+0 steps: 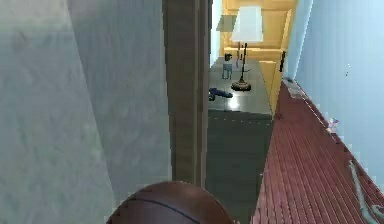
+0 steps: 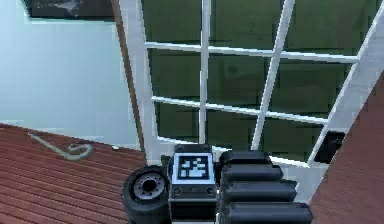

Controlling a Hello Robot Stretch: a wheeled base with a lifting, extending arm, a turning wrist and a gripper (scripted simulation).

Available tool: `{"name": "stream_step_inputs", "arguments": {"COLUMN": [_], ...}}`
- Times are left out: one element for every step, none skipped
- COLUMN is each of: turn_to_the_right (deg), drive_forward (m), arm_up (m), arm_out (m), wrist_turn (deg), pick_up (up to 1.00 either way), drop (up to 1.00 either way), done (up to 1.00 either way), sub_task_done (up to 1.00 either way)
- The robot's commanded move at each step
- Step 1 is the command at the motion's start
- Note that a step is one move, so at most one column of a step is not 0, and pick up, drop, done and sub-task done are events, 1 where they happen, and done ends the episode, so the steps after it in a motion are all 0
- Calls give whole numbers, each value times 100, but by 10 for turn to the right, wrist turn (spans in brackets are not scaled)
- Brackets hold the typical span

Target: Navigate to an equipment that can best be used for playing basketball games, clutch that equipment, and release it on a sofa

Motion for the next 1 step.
{"name": "stream_step_inputs", "arguments": {"turn_to_the_right": [450], "drive_forward": [0], "arm_up": [0], "arm_out": [0], "wrist_turn": [0], "pick_up": [0], "drop": [0], "done": [0], "sub_task_done": [0]}}
